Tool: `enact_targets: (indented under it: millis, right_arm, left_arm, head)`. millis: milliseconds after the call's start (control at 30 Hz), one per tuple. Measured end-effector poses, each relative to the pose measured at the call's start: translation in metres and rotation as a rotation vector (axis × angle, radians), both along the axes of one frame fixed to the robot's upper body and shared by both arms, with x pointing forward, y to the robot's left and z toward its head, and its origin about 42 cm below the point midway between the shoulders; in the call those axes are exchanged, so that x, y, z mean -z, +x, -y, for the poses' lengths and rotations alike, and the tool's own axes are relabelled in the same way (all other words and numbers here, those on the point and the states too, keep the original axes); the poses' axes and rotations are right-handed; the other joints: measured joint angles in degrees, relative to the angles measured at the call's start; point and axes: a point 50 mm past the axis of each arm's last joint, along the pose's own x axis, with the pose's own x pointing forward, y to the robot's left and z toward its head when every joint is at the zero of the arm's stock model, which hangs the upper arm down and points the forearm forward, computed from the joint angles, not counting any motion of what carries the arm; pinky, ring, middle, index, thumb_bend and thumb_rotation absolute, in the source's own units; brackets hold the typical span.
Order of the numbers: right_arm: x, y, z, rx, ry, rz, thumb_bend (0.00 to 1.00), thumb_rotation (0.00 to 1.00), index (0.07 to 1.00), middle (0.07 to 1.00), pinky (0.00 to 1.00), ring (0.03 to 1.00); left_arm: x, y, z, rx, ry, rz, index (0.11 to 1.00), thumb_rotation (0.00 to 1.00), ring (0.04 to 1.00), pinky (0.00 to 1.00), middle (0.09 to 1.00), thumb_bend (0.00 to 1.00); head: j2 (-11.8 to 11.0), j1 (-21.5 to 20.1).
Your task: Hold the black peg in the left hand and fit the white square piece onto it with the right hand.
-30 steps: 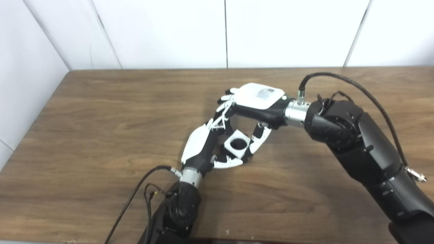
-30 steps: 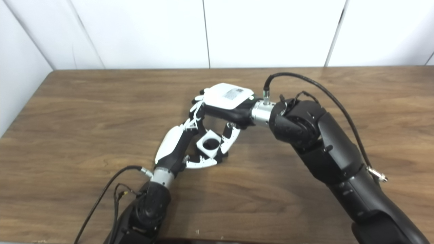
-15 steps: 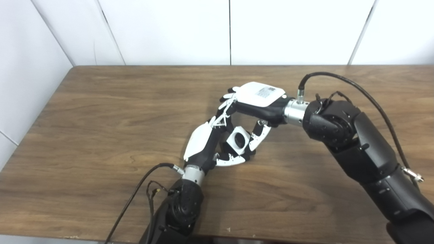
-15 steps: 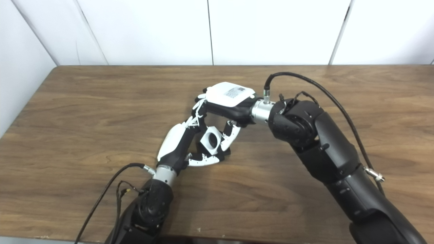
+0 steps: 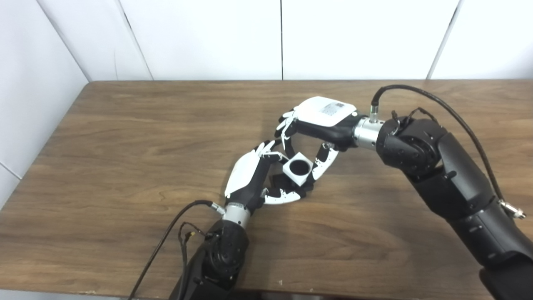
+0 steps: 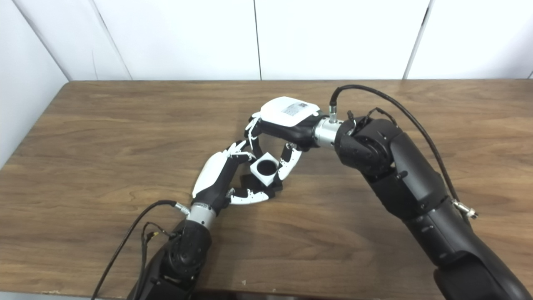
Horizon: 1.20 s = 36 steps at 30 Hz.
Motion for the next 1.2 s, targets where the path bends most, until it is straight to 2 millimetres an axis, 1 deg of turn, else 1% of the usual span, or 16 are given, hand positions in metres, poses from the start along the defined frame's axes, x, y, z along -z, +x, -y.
enact_targets:
  millis: [333,400,500,533,600,633,700,733,833,933,967,1067,1200]
  right_arm:
    - [-0.002,-0.001,0.004,0.011,0.012,0.003,0.52,0.14,0.481,0.807,0.96,0.916]
    - [-0.001,-0.001,0.005,0.013,0.018,0.003,0.52,0.14,0.481,0.803,0.95,0.906]
    - [0.001,-0.001,0.007,0.018,0.026,0.005,0.52,0.14,0.483,0.801,0.96,0.900]
    - [0.002,-0.002,0.007,0.020,0.028,0.005,0.52,0.15,0.487,0.807,0.95,0.900]
    - [0.005,-0.003,0.008,0.025,0.029,0.002,0.77,0.26,0.625,0.832,0.92,0.902]
    - [0.007,-0.003,0.008,0.028,0.026,-0.002,0.84,0.31,0.699,0.848,0.90,0.902]
    - [0.010,-0.004,0.009,0.039,0.005,-0.002,0.92,0.37,0.815,0.886,0.90,0.910]
    - [0.014,-0.004,0.010,0.049,-0.013,-0.005,0.95,0.38,0.856,0.902,0.89,0.913]
    - [0.033,-0.006,0.021,0.110,-0.030,-0.054,0.98,0.38,0.916,0.929,0.90,0.928]
    - [0.063,-0.014,0.035,0.202,0.022,-0.128,0.98,0.38,0.934,0.938,0.91,0.937]
    - [0.070,-0.017,0.037,0.218,0.035,-0.144,0.97,0.38,0.940,0.940,0.93,0.940]
    - [0.080,-0.021,0.044,0.267,0.113,-0.153,0.95,0.39,0.939,0.937,0.94,0.939]
    - [0.088,-0.020,0.049,0.307,0.157,-0.151,0.93,0.38,0.929,0.932,0.93,0.938]
  left_arm:
    - [-0.001,0.000,-0.002,-0.002,0.003,-0.002,0.488,0.08,1.000,1.00,0.953,0.52]
    - [-0.001,0.000,-0.002,-0.003,0.003,-0.004,0.489,0.08,1.000,1.00,0.954,0.52]
    - [-0.002,0.000,-0.002,-0.003,0.004,-0.006,0.489,0.08,1.000,1.00,0.956,0.52]
    - [-0.002,0.000,-0.002,-0.003,0.003,-0.007,0.489,0.08,1.000,1.00,0.956,0.52]
    - [-0.002,0.000,-0.001,-0.003,0.003,-0.008,0.489,0.08,1.000,1.00,0.957,0.52]
    - [-0.002,0.000,-0.001,-0.003,0.002,-0.008,0.489,0.08,1.000,1.00,0.957,0.52]
    - [-0.002,0.000,-0.001,-0.001,0.002,-0.009,0.489,0.08,1.000,1.00,0.957,0.52]
    - [-0.002,0.000,-0.001,0.000,0.002,-0.009,0.489,0.08,1.000,1.00,0.957,0.52]
    - [-0.002,0.000,0.000,0.001,0.000,-0.009,0.488,0.08,1.000,1.00,0.957,0.52]
    - [-0.003,0.000,0.000,-0.002,-0.001,-0.010,0.488,0.08,1.000,1.00,0.956,0.52]
    - [-0.003,0.000,-0.001,-0.003,-0.001,-0.010,0.488,0.08,1.000,1.00,0.956,0.52]
    - [-0.003,0.000,-0.002,-0.006,0.000,-0.014,0.488,0.08,1.000,1.00,0.957,0.52]
    - [-0.003,0.000,-0.002,-0.007,-0.001,-0.013,0.487,0.08,1.000,1.00,0.954,0.52]
  head:
    - [0.26,-0.70]
    - [0.35,-0.79]
    - [0.44,-0.70]
    - [0.44,-0.70]
    - [0.53,-0.53]
    - [0.53,-0.44]
    - [0.61,-0.26]
    - [0.70,-0.18]
    - [0.79,0.17]
    - [0.97,0.35]
    - [0.97,0.35]
    - [0.97,0.18]
    - [0.70,-0.17]
